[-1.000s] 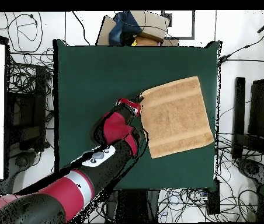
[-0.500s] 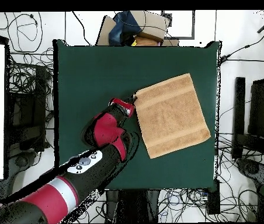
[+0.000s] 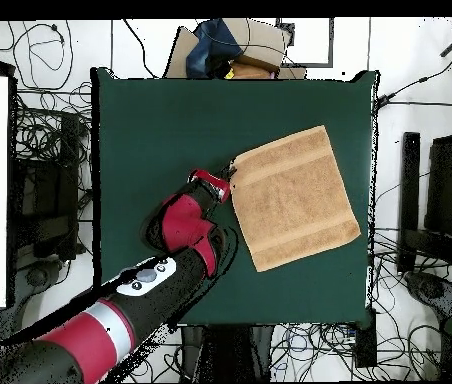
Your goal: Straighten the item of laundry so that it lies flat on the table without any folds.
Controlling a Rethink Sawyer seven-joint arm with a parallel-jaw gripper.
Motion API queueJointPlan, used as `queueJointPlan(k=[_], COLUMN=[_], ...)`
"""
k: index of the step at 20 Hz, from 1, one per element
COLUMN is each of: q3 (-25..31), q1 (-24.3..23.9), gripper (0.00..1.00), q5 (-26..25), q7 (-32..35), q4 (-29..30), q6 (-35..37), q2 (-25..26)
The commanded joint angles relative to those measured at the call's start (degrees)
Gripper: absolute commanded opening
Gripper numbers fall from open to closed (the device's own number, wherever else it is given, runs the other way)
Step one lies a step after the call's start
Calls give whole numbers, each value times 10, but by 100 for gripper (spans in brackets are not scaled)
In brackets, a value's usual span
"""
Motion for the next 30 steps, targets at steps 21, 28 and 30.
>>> queueJointPlan(k=[21, 28, 30], q3=[52, 46, 49], q1=[-10, -12, -19], gripper=[100, 100, 100], q5=[14, 6, -14], q7=[89, 82, 76], q4=[10, 14, 23], q6=[20, 27, 30], q2=[17, 10, -6])
